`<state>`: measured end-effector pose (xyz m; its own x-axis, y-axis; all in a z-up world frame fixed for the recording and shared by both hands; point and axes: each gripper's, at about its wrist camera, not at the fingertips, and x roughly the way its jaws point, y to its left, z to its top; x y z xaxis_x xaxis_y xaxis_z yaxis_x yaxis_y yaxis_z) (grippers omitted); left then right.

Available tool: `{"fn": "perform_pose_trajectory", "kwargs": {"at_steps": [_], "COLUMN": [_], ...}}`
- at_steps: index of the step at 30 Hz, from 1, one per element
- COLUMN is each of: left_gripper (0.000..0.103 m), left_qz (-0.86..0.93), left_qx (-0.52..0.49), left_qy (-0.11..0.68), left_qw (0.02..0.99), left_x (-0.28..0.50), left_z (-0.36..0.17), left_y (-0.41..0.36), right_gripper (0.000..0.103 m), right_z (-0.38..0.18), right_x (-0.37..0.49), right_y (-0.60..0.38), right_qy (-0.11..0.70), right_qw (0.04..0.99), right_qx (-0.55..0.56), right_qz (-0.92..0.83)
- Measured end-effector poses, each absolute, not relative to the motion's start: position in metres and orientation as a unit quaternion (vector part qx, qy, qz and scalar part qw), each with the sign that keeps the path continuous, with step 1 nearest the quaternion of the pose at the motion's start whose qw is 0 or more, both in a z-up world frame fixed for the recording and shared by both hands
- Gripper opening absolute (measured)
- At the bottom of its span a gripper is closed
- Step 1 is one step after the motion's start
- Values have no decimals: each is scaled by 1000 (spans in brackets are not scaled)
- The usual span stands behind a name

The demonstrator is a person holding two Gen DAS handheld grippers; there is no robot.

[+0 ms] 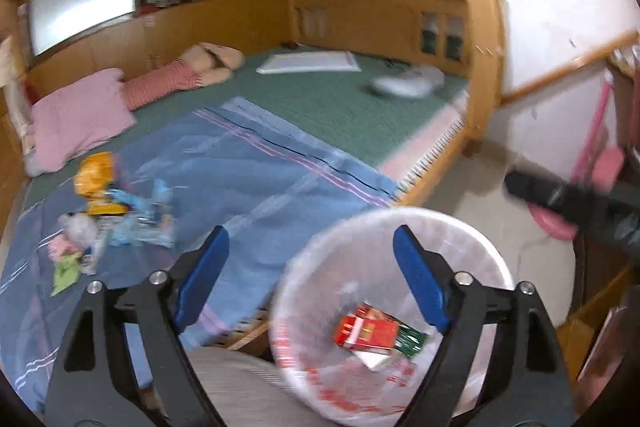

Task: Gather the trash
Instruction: 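Grasp the clear plastic bag with the right tool, then grasp the yellow bag with the left tool while the right tool holds the plastic bag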

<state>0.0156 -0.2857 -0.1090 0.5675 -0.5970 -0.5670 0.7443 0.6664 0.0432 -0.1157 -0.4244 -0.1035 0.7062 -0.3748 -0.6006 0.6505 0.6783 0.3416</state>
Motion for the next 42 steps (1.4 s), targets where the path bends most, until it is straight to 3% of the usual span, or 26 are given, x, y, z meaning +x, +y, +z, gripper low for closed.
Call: {"fn": "perform_pose_trajectory", "kwargs": {"at_steps": [5, 16, 25, 27, 34, 35, 36, 39, 42], "left_gripper": [88, 88, 88, 88, 88, 88, 88, 88, 88], "left_qz": [-297, -99, -41, -32, -25, -25, -27, -31, -34], "left_qx": [111, 54, 21, 17, -5, -4, -3, 1, 4], "left_qy": [248, 294, 324, 328, 341, 341, 340, 339, 339], "left_qw": [915, 949, 945, 944, 940, 940, 940, 940, 940], "left_x": [64, 140, 166, 171, 182, 183, 183, 182, 181], "left_z": [-93, -110, -125, -128, -136, -136, -136, -137, -137], "left_y": [-207, -45, 20, 25, 38, 36, 36, 31, 27], "right_gripper": [66, 66, 67, 73, 74, 64, 42, 29, 24], "right_z": [-123, -187, -247, -261, -282, -281, -280, -274, -265], "right_x": [-40, 179, 306, 326, 350, 350, 350, 349, 340], "right_y": [-408, -360, -353, -349, -336, -333, -331, -328, -330], "right_qy": [316, 448, 526, 547, 580, 580, 581, 581, 575], "right_qw": [886, 851, 814, 802, 778, 780, 781, 780, 782], "right_qx": [273, 263, 229, 224, 229, 219, 212, 222, 234], "right_qz": [-203, -75, -88, -87, -80, -80, -80, -66, -61]}}
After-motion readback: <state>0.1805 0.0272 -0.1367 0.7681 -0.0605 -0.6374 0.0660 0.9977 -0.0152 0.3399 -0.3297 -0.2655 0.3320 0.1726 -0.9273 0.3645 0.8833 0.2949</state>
